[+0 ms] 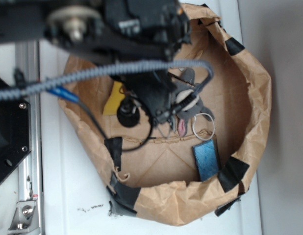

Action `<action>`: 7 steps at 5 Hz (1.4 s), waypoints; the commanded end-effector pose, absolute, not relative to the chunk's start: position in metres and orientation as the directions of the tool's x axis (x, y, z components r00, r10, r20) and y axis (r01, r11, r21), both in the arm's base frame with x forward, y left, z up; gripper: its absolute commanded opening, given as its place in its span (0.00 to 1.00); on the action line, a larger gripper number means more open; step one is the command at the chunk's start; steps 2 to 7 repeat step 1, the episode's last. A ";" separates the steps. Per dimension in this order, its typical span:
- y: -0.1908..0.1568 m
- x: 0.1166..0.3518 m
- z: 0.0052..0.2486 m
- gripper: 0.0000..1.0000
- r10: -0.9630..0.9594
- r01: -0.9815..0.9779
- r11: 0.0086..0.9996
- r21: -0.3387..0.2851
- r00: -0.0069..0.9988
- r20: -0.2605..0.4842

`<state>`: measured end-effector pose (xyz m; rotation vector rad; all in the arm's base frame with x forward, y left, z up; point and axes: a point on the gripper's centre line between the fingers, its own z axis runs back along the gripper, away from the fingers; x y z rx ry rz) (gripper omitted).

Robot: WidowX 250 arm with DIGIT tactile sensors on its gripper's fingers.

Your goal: Grab the silver keys.

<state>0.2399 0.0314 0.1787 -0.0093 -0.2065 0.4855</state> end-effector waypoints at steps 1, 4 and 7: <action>0.022 0.245 0.184 0.00 0.470 -0.472 0.880 -0.054 0.849 0.243; 0.022 0.245 0.184 0.00 0.470 -0.472 0.880 -0.054 0.849 0.243; 0.022 0.245 0.184 0.00 0.470 -0.472 0.880 -0.054 0.849 0.243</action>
